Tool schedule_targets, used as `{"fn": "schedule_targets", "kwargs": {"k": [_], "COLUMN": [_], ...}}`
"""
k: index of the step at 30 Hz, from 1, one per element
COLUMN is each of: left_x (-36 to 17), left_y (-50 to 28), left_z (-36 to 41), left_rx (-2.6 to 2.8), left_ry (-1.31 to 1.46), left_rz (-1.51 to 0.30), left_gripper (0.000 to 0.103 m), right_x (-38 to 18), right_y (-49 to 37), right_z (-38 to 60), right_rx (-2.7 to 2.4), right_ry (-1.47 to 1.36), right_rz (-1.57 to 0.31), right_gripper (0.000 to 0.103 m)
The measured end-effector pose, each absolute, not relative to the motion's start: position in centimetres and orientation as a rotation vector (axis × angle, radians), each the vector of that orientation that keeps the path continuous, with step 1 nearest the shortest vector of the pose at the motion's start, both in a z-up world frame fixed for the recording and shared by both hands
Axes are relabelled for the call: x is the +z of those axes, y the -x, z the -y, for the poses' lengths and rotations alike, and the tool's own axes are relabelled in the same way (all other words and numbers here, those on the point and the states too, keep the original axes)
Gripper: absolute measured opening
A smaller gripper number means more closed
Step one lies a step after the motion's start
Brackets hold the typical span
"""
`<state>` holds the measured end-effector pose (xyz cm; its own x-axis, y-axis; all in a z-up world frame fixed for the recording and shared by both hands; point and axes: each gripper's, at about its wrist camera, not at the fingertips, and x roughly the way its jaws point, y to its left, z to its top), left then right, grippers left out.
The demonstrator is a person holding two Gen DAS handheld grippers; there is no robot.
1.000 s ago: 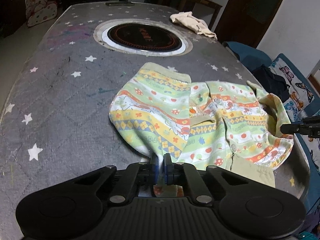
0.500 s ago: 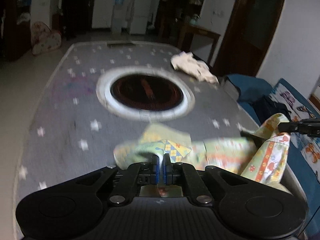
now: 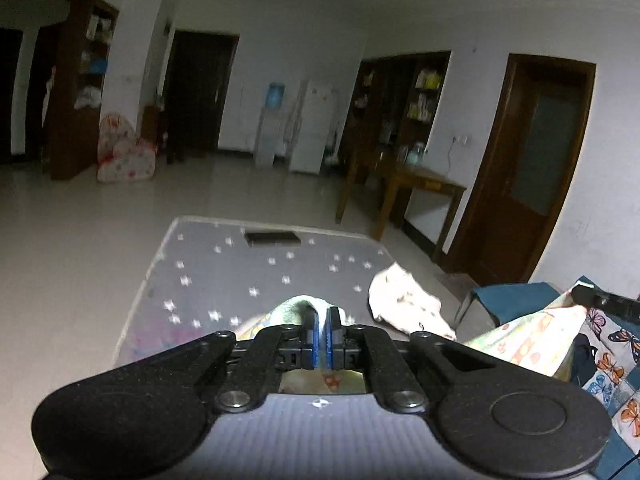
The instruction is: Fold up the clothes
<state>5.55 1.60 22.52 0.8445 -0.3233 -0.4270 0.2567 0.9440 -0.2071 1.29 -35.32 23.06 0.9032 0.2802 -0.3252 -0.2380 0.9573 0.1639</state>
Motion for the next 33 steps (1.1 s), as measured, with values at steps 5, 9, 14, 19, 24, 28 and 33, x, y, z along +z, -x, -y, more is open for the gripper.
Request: {"fn": "schedule_targets", "kwargs": {"k": [5, 9, 14, 19, 24, 28, 33], "left_x": [19.1, 12.2, 3.2, 0.2, 1.4, 2.5, 3.4], "left_y": [-2.2, 1.4, 4.9, 6.5, 6.8, 7.1, 7.6], "left_z": [-2.2, -2.3, -2.3, -3.8, -4.7, -5.0, -5.3], "left_rx": [-0.335, -0.354, -0.368, -0.362, -0.365, -0.369, -0.381], "left_ry": [0.079, 0.023, 0.006, 0.022, 0.016, -0.003, -0.047], "left_rz": [-0.581, -0.748, -0.991, -1.046, -1.001, -0.969, -0.946], "left_gripper": [0.004, 0.004, 0.004, 0.007, 0.013, 0.014, 0.026], "right_x": [19.5, 13.8, 8.6, 6.6, 4.6, 3.8, 3.2], "right_y": [1.3, 3.5, 5.5, 6.3, 7.1, 5.8, 3.2], "right_z": [35.4, 35.0, 35.0, 37.0, 38.9, 40.9, 43.5], "right_rx": [0.287, 0.332, 0.339, 0.299, 0.258, 0.204, 0.126], "right_ry": [-0.051, 0.026, 0.085, 0.058, 0.030, -0.005, -0.055], "right_rz": [-0.487, -0.690, -0.870, -0.949, -1.028, -1.023, -0.983], "right_gripper": [0.002, 0.002, 0.014, 0.039, 0.043, 0.043, 0.043]}}
